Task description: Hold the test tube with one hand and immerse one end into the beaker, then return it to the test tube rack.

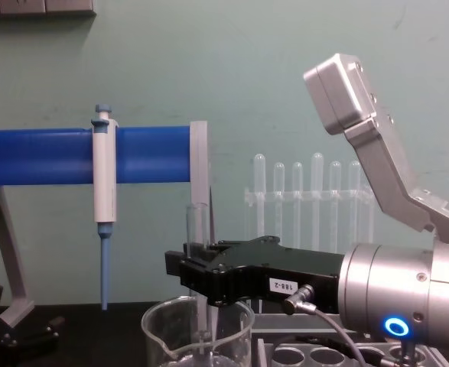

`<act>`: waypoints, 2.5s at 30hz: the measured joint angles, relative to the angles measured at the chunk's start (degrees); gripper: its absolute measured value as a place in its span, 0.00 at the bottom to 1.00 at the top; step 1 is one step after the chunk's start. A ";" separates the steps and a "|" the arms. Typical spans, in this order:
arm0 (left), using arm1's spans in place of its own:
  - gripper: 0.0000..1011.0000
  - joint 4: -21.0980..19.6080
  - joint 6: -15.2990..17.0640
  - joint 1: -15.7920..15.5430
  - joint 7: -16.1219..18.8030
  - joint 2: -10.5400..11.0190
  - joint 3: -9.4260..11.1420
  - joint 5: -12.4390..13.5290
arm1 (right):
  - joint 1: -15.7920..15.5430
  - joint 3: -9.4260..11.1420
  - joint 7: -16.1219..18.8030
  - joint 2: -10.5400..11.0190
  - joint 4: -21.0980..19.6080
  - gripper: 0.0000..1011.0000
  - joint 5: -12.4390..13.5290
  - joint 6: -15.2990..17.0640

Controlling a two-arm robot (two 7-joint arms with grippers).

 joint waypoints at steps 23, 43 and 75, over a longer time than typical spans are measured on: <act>0.99 0.00 0.00 0.00 0.00 0.00 0.00 0.00 | 0.00 0.00 0.00 0.00 0.00 0.22 0.00 0.00; 0.99 0.00 0.00 0.00 0.00 0.00 0.00 0.00 | 0.00 0.00 0.00 0.00 0.00 0.22 0.00 0.00; 0.99 0.00 0.00 0.00 0.00 0.00 0.00 0.00 | 0.00 0.00 0.00 0.00 0.00 0.22 0.00 0.00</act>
